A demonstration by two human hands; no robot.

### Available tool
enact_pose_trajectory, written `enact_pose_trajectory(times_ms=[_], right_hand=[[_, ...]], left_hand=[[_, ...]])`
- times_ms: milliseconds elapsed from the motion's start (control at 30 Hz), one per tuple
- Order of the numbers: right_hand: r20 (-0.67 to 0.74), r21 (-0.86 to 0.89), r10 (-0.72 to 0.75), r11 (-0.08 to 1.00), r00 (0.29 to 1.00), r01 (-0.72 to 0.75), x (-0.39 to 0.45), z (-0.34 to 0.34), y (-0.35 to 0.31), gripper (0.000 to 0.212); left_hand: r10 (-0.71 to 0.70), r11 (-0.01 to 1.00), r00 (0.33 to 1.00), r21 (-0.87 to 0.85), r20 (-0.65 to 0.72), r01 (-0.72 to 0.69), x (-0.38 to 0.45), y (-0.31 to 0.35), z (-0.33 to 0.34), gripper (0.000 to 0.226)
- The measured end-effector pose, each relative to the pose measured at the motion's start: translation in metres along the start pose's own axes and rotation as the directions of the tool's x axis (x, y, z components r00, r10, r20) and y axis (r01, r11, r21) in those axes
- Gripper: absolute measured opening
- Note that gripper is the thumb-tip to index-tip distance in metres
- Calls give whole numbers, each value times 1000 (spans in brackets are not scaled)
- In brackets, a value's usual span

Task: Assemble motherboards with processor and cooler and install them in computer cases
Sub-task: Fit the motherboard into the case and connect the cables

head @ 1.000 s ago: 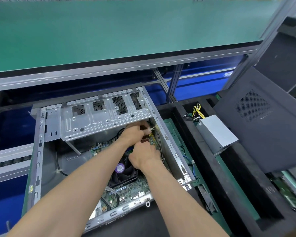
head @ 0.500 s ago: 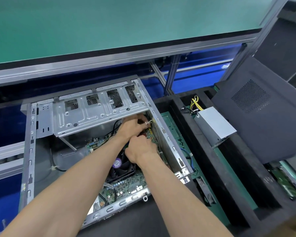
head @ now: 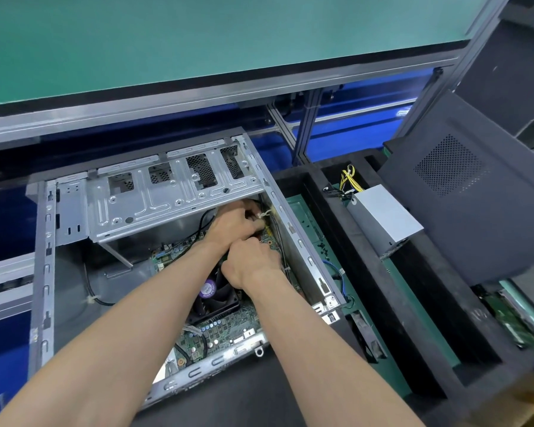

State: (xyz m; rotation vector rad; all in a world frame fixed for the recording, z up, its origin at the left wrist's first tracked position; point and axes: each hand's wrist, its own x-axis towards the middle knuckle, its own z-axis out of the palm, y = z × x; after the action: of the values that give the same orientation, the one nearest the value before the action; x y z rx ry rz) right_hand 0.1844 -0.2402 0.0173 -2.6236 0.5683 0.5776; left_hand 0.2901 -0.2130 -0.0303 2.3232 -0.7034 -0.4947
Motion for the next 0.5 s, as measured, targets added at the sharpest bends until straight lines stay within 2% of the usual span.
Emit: enact_pose_trajectory(times_ms=[67,167,267,500], right_hand=[[0,-2,-2,1000,1000,2,0,0,0,33],[-2,-6,-5,1000,1000,5,0,0,0,34],[-9,-11,-9,1000,1000,9,0,0,-1,35],[-19,-10,-20,1000,1000,20,0,0,-1,35]], left_hand=[[-2,1000,1000,-9,-6,2,-1,0,1,19],[-17,999,999,-40,-35,15,-1,-1,2,10],[-43,996,998,-85,-41,39,1,-2,3,20],[-90,990,996,-107,-7,89,0,-3,2,23]])
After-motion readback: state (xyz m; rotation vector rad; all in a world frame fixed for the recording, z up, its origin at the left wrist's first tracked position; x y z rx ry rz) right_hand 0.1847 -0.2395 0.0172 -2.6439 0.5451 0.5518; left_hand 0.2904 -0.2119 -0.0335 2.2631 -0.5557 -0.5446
